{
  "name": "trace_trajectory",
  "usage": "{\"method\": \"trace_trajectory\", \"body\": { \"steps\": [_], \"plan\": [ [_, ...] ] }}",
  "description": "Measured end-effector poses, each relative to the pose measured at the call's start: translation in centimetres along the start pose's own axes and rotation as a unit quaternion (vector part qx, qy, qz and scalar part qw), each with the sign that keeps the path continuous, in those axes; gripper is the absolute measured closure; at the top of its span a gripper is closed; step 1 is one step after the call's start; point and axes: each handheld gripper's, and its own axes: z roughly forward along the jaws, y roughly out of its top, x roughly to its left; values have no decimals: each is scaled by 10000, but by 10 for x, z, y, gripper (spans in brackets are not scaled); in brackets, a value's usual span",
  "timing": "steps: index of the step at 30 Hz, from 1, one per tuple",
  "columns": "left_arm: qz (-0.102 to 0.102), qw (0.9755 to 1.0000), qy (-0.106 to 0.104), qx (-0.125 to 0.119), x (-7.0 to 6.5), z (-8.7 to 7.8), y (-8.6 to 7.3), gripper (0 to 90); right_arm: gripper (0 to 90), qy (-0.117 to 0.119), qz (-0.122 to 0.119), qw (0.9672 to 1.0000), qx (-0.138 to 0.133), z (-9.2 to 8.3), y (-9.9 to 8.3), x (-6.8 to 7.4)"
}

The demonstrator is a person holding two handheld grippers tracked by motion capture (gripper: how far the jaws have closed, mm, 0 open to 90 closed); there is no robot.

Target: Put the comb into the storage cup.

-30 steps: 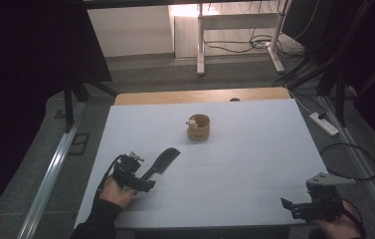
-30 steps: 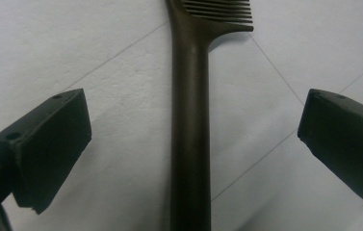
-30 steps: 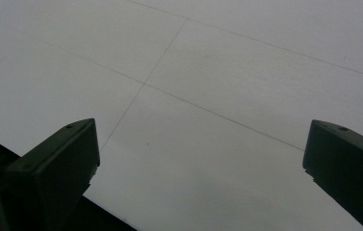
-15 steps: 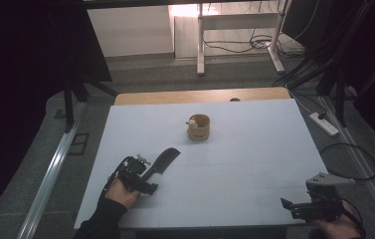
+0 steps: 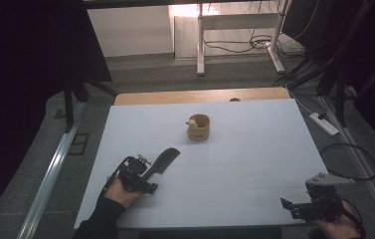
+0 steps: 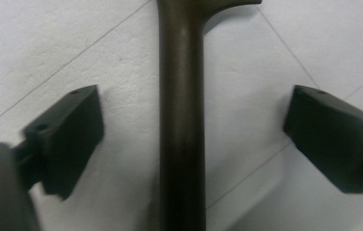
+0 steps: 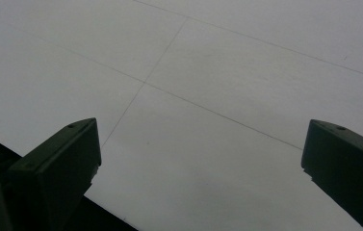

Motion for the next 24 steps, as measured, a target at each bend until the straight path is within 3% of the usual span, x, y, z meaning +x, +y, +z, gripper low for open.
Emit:
{"method": "trace_trajectory", "body": {
  "steps": [1,2,4,5,7,16,22,24],
  "plan": [
    [7,10000,0,-2,0,-1,0,97,8,0,0,10000,0,0,0,0],
    [4,10000,-15,-41,0,-4,-1,188,9,-4,-6,10000,0,0,0,0],
    [8,10000,-21,-47,1,-6,-1,275,10,-5,-10,10000,5,0,0,0],
    [-12,10000,-28,-72,1,-7,-2,275,10,-5,-10,10000,5,0,0,0],
    [55,9999,-22,-82,1,-9,-2,403,11,-6,-11,10000,7,0,0,0],
    [-24,10000,22,-90,1,-11,-2,693,14,-10,-24,10000,17,1,0,1],
    [-102,9999,-57,-78,4,-12,-2,720,16,-11,-45,10000,17,1,0,1],
    [-210,9996,-167,-113,7,-12,-2,722,17,-13,-49,10000,4,0,0,1]
  ]
}}
